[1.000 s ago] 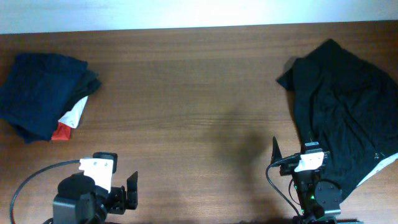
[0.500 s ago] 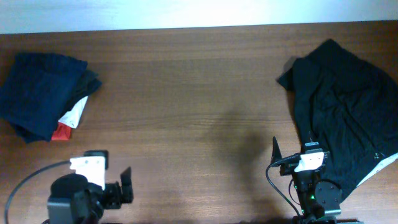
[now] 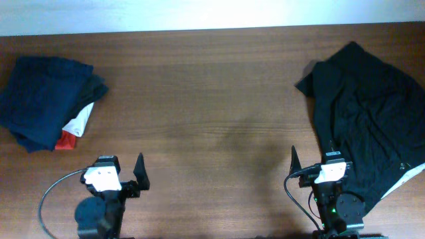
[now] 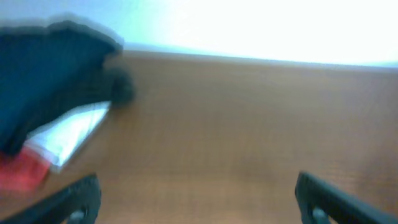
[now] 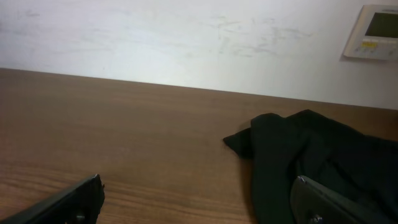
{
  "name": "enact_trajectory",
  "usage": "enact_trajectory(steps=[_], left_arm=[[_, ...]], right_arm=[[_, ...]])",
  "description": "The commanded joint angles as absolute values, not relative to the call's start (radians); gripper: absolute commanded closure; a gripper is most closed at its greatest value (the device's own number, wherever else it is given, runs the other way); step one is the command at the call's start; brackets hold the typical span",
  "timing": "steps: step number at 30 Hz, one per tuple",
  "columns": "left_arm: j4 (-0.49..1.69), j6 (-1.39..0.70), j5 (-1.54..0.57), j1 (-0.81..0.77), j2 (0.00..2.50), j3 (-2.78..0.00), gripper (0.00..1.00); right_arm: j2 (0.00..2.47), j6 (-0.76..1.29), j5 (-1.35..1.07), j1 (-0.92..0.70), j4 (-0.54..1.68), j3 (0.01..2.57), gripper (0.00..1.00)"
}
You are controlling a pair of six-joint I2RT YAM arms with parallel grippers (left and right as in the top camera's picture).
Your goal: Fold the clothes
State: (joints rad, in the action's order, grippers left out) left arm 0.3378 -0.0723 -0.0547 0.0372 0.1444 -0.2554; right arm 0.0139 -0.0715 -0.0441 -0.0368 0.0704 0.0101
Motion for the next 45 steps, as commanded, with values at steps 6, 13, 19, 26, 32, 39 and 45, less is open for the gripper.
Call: enact_trajectory(steps=[6,13,19,26,32,39,45], left_arm=[[0.024,-0.025,-0.065,0.029,0.005,-0.009,0.01],[0.081,-0.026,-0.019,0.013,0.005,-0.009,0.01],[0.081,-0.026,-0.019,0.013,0.005,-0.009,0.01],[0.081,-0.026,-0.019,0.013,0.005,-0.009,0.01],[0.081,-0.026,-0.019,0.013,0.005,-0.009,0.01],[0.081,-0.026,-0.019,0.013,0.005,-0.009,0.01],[0.081,-0.026,-0.019,0.013,0.005,-0.009,0.01]], right_arm=[[0.004,-0.068,-0.033,-0.031,0.076,0.006,0.01],[0.004,-0.068,-0.033,-0.031,0.076,0.006,0.01],[0.004,-0.068,-0.033,-0.031,0.076,0.006,0.01],[0.004,-0.068,-0.033,-0.031,0.076,0.006,0.01],[0.004,-0.068,-0.033,-0.031,0.076,0.006,0.01],[0.004,-0.068,-0.033,-0.031,0.076,0.006,0.01],[0.004,-0.068,-0.033,-0.031,0.076,0.006,0.01]])
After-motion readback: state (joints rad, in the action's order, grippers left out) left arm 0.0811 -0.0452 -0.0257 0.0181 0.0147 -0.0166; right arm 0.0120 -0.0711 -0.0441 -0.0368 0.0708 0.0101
